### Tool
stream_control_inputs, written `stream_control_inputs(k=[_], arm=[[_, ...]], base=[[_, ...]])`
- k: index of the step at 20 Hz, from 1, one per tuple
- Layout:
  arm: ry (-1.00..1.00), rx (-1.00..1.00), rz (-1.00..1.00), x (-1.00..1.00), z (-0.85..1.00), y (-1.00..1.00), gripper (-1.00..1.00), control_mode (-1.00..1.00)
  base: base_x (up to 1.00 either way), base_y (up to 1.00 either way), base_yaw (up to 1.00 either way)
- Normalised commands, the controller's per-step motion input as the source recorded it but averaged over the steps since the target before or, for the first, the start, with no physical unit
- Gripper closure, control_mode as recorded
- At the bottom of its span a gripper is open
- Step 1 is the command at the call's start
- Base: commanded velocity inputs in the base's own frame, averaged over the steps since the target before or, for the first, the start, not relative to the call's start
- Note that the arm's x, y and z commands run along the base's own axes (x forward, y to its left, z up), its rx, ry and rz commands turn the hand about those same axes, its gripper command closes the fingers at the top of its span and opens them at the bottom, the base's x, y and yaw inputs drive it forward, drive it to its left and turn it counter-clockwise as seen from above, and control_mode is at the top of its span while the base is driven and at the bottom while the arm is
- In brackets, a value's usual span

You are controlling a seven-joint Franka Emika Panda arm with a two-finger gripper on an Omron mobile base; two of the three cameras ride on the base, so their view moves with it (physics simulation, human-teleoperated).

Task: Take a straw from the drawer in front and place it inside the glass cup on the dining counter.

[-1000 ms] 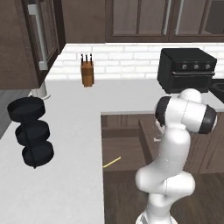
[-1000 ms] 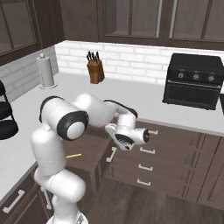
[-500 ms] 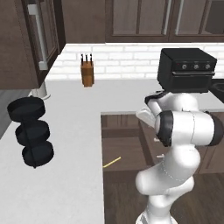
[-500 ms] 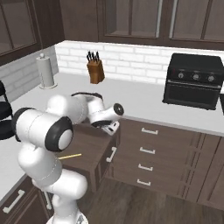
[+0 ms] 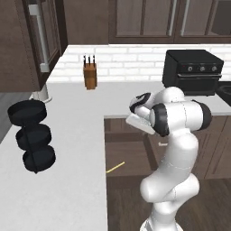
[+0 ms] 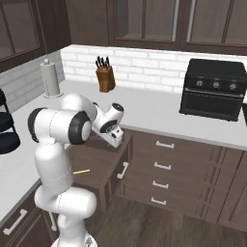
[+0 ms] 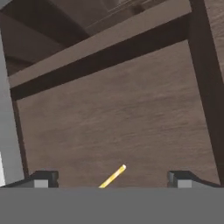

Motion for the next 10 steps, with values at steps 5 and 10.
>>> stream_control_inputs(k=[5,10], arm=[[0.29,-0.09,0.0,0.04,-0.67,0.0,-1.0,-1.0],[0.15,-0.13,0.0,-0.01,-0.67,0.0,-1.0,-1.0]], base=[[0.0,0.0,0.0],[0.0,0.0,0.0]])
